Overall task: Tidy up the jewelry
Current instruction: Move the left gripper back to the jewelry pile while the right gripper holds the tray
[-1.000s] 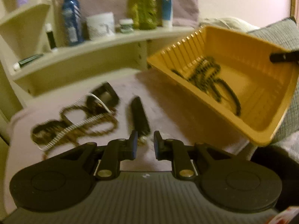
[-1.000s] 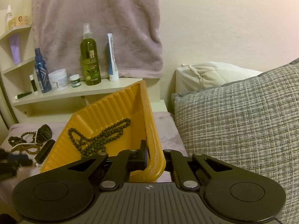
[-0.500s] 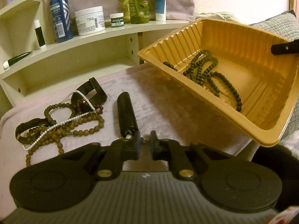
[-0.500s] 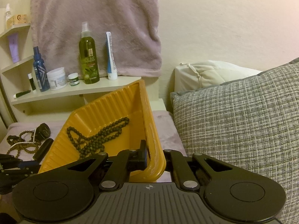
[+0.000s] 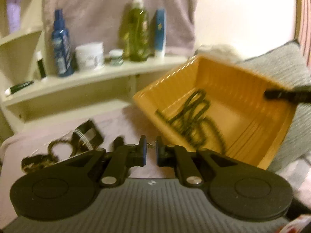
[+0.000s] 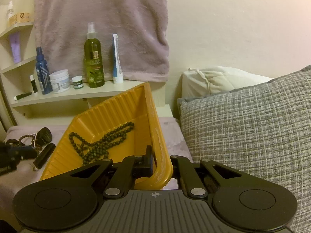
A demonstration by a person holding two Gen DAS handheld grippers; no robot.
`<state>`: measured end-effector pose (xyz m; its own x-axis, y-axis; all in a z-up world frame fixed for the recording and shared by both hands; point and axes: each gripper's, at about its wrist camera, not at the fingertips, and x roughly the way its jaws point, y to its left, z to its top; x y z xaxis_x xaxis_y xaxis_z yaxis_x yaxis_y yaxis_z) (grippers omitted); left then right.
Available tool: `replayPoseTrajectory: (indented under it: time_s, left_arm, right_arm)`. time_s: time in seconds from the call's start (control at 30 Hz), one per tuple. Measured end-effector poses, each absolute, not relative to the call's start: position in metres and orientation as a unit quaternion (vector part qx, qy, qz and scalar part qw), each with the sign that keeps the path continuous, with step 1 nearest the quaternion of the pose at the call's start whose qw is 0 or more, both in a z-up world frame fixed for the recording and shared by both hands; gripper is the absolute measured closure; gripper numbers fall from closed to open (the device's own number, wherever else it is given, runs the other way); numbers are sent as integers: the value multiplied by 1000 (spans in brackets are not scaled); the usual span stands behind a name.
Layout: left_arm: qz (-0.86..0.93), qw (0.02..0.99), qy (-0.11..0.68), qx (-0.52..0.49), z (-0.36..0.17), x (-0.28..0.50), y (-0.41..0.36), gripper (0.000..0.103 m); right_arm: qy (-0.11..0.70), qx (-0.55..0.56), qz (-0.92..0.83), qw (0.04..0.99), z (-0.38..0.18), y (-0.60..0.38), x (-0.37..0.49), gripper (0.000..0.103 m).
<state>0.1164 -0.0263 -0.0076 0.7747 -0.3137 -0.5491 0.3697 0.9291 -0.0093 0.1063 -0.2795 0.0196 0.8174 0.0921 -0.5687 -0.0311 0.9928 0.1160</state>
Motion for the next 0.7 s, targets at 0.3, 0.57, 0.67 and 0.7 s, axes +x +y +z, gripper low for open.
replayPoseTrajectory:
  time_s: [0.3,0.57,0.67,0.7]
  left_arm:
    - [-235,927,289,49,-5,121,-69,95]
    - [-252,917,305,50,-16,119,-86,85]
    - [-245,921,299,43,-15,117,-80,80]
    - [-240,924,296,41,-14,116,-76,80]
  right_arm:
    - [295,41,34,954,19,-275,103,98]
    - [295,43,35,954,20,-275,101,98]
    - [295,43,35,954,20,-275,100,98]
    - [295,43,35,954,20,-275,100,98]
